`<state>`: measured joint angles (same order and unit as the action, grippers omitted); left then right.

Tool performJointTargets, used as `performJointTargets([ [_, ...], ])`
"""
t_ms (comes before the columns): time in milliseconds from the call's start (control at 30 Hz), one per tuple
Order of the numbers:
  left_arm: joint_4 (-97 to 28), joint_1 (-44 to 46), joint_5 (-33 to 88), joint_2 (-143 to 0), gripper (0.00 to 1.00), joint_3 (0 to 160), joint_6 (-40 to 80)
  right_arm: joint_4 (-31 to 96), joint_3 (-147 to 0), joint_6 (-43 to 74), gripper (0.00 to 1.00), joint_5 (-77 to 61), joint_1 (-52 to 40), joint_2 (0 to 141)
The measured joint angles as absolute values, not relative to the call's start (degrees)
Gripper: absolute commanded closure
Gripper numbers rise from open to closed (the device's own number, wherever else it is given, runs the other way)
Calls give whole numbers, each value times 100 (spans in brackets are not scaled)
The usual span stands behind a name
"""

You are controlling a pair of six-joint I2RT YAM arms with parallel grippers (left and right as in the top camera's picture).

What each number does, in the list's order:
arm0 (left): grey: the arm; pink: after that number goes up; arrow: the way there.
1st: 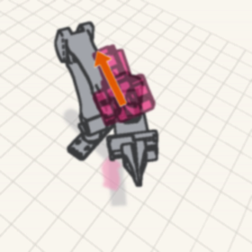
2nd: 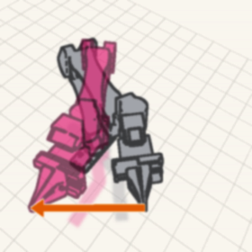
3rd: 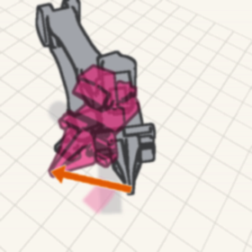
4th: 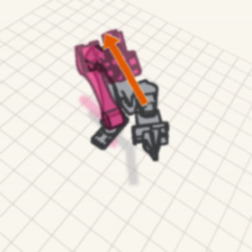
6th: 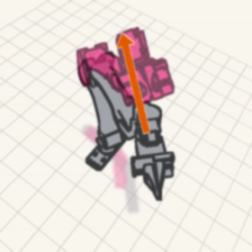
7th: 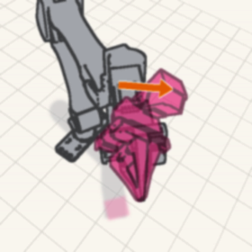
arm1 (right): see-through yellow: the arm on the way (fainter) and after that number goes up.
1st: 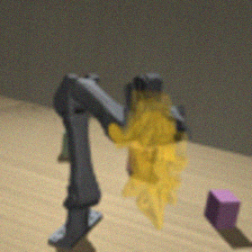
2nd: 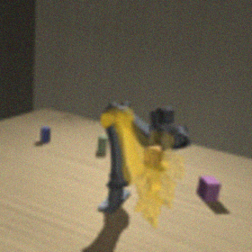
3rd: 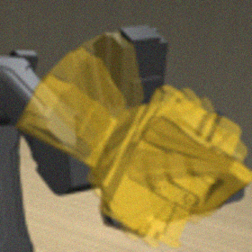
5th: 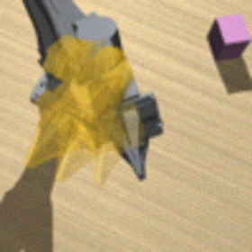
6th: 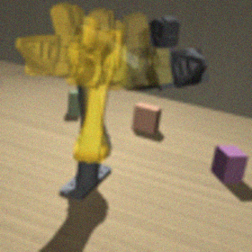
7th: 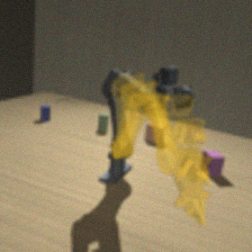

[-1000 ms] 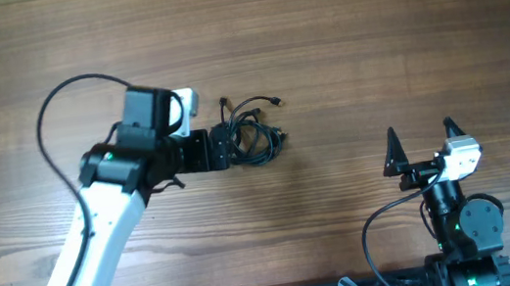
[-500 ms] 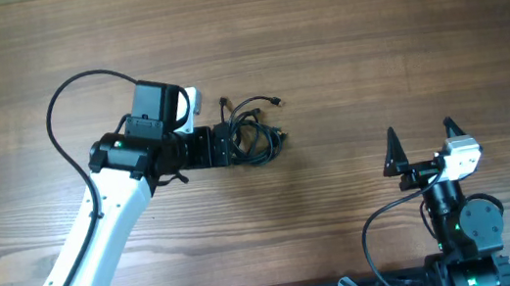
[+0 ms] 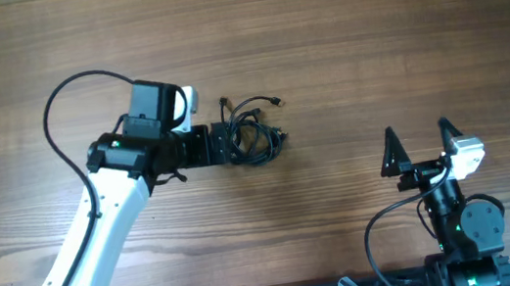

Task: Untangle cables
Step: 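Move the left gripper toward the black cable bundle, then reach the right gripper down onto the cable bundle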

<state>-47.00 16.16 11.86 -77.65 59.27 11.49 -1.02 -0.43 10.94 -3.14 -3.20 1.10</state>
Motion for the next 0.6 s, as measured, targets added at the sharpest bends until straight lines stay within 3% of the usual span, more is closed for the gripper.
performJointTargets([
  [267, -4628, 1157, 1184, -7765, 0, 5924, 1280, 1409, -1535, 1564, 0, -851, -320, 683],
  [433, -4574, 882, 1181, -7769, 0, 5927, 1441, 2648, -3232, 1645, 0, -1479, -316, 2462],
  [600, -4613, 838, 1181, -7771, 0, 5927, 1476, 2255, -4125, 2220, 0, -3253, -309, 4416],
])
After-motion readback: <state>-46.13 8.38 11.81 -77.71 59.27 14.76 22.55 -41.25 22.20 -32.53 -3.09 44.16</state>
